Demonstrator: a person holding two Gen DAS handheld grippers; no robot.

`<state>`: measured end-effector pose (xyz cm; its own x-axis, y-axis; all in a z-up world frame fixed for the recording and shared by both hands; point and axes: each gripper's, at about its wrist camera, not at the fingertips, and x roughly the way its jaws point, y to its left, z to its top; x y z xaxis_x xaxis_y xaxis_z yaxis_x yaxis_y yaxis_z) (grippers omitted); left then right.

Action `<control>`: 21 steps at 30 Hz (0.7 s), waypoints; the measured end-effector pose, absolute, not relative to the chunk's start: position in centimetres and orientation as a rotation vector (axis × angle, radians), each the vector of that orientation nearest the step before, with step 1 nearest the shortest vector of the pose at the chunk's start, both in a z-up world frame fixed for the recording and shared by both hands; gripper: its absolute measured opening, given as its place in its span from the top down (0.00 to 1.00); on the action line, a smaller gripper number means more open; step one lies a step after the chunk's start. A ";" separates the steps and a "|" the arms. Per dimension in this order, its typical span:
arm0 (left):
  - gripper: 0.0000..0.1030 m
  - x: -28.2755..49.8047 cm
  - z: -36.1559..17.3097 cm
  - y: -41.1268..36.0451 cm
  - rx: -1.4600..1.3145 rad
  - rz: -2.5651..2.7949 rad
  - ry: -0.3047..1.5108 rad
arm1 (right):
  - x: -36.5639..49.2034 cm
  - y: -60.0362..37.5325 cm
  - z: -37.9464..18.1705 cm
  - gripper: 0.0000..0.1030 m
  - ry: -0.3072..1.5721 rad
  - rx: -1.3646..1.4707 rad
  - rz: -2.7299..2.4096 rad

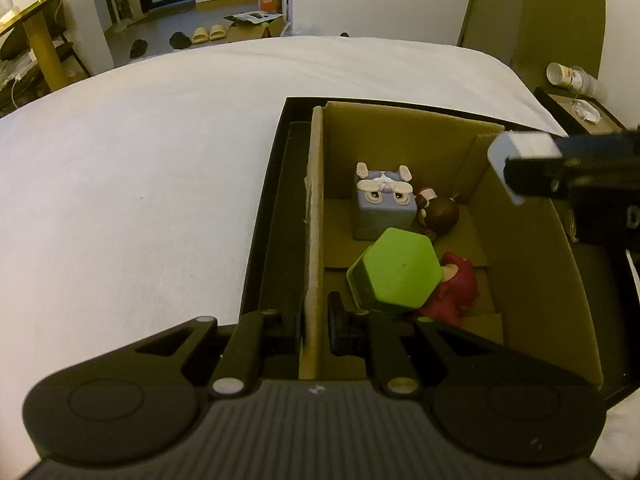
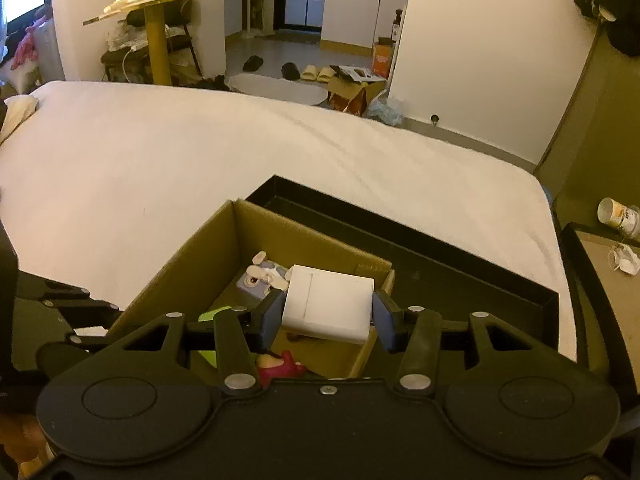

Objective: Organize rigid objects
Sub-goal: 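Close the right tool on the white charger block and lift it, then lower the white charger block into the box and open the right tool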

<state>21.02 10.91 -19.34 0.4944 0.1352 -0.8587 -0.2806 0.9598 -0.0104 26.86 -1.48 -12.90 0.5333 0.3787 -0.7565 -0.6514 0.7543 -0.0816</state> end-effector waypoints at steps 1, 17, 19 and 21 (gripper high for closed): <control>0.89 21.0 -19.3 10.9 -0.157 0.253 1.024 | 26.8 -1.4 -13.1 0.54 0.799 -0.381 0.631; 0.89 20.9 -19.3 11.0 -0.173 0.243 1.014 | 26.3 -0.4 -14.5 0.55 0.818 -0.434 0.626; 0.89 20.9 -19.3 11.0 -0.172 0.243 1.013 | 26.2 -0.4 -14.3 0.56 0.809 -0.433 0.619; 0.89 20.9 -19.2 11.1 -0.172 0.245 1.010 | 26.3 -0.5 -14.1 0.56 0.799 -0.434 0.613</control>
<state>20.87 11.07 -19.18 0.5079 0.1232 -0.8526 -0.2816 0.9591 -0.0292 26.25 -0.46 -14.11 0.5412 0.3407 -0.7688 -0.6544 0.7448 -0.1306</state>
